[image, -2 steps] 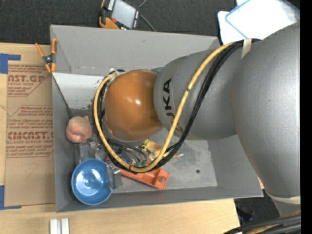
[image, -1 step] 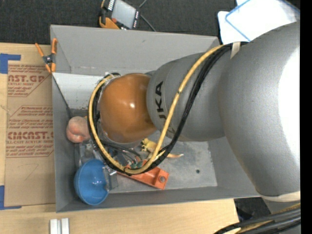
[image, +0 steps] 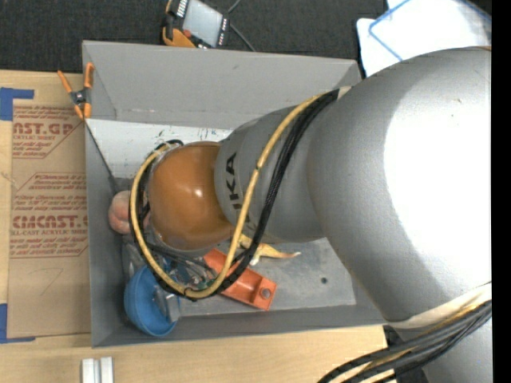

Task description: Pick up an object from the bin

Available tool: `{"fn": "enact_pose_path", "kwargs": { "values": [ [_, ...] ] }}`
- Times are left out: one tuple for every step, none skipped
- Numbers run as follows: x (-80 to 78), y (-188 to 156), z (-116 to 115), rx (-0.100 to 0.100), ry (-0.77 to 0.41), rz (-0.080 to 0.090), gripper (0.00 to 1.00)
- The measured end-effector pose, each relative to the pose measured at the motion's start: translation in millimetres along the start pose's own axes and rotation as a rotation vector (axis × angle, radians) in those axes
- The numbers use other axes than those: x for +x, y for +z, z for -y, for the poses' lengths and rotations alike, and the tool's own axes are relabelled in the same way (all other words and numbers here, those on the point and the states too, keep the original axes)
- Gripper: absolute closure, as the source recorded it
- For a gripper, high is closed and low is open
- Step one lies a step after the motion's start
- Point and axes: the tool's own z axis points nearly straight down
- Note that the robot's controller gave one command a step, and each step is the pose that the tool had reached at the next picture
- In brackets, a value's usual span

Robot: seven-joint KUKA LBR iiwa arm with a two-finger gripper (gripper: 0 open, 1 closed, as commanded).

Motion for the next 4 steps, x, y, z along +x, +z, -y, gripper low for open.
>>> {"fn": "enact_pose_path", "kwargs": {
  "values": [
    [11.5, -2.2, 19.1, -0.015, 0.027, 0.019, 1.00],
    [11.6, -2.1, 19.0, -0.015, 0.026, 0.019, 1.00],
    [4.4, -2.5, 9.9, 0.004, 0.026, 0.005, 1.00],
    [8.5, -85.4, 12.1, 0.001, 0.004, 0.003, 1.00]
  ]
}}
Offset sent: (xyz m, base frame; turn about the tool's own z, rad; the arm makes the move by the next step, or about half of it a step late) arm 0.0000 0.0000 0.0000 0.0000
